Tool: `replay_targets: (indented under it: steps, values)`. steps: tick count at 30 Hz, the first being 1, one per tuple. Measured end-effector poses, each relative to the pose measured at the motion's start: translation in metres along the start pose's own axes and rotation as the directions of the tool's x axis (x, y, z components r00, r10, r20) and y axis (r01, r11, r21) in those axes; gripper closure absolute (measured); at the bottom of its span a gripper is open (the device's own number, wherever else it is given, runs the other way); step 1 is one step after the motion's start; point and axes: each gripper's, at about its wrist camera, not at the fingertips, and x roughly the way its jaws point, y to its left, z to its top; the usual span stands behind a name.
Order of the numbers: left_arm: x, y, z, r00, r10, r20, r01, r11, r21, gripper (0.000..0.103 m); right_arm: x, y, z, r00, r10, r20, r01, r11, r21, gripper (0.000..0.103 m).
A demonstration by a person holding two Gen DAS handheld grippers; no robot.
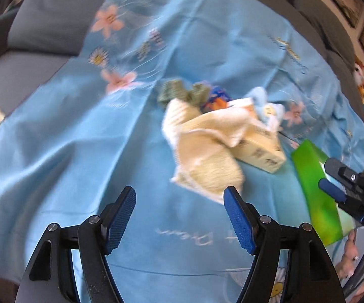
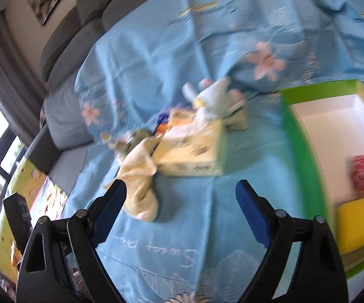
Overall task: Organize soft objects
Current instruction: 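Move the right tool to the cream towel and grasp it, then lift the cream towel with the right tool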
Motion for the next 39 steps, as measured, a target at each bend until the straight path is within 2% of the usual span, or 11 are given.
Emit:
replay_targets:
  steps: [2, 5, 11, 13, 15, 17, 22, 27, 33, 36, 39]
  values:
    - [0.002, 0.010, -0.001, 0.999, 0.031, -0.009, -0.031, 0.999, -0.027, 0.030, 0.023, 0.012, -0.009, 0.998, 0.009, -0.056, -0.010, 1.000, -0.016, 0.015]
    - [-0.001, 0.021, -0.001, 1.000, 0.022, -0.002, -0.022, 0.998, -0.054, 0.030, 0.061, 0.026, -0.021, 0.989, 0.028, -0.147, -0.030, 0.999, -0.012, 0.016]
    - [-0.004, 0.026, -0.002, 1.000, 0.010, -0.009, -0.011, 0.997, -0.071, 0.030, 0.110, 0.045, -0.026, 0.976, 0.036, -0.214, -0.038, 0.999, -0.005, 0.029]
    - [-0.005, 0.025, -0.002, 1.000, 0.000, -0.010, -0.001, 0.998, -0.070, 0.030, 0.123, 0.048, -0.027, 0.973, 0.036, -0.228, -0.035, 0.999, 0.007, 0.038]
    - [-0.005, 0.025, -0.001, 1.000, -0.003, -0.009, 0.002, 0.997, -0.071, 0.030, 0.134, 0.049, -0.030, 0.969, 0.039, -0.246, -0.037, 0.999, 0.011, 0.075]
    - [-0.006, 0.027, -0.001, 1.000, -0.003, -0.008, 0.003, 0.997, -0.074, 0.030, 0.132, 0.049, -0.032, 0.973, 0.044, -0.226, -0.043, 0.999, 0.009, 0.087]
    - [-0.008, 0.029, -0.001, 1.000, -0.013, -0.006, 0.012, 0.996, -0.084, 0.030, 0.090, 0.050, -0.032, 0.984, 0.083, -0.159, -0.085, 0.996, -0.005, 0.089]
    - [-0.010, 0.025, -0.001, 0.999, -0.050, -0.010, 0.049, 0.995, -0.081, 0.030, 0.019, 0.047, -0.032, 0.986, 0.123, -0.109, -0.124, 0.992, -0.001, 0.089]
    - [-0.013, 0.017, -0.004, 0.992, -0.126, -0.023, 0.124, 0.989, -0.076, 0.030, -0.051, 0.038, -0.047, 0.991, 0.105, -0.084, -0.106, 0.994, -0.009, 0.089]
    - [-0.013, 0.011, -0.005, 0.985, -0.171, -0.035, 0.169, 0.983, -0.069, 0.030, -0.058, 0.038, -0.054, 0.991, 0.070, -0.110, -0.074, 0.997, -0.028, 0.089]
    - [-0.011, 0.005, -0.007, 0.980, -0.194, -0.052, 0.191, 0.980, -0.062, 0.030, -0.044, 0.041, -0.055, 0.991, 0.054, -0.125, -0.060, 0.997, -0.047, 0.089]
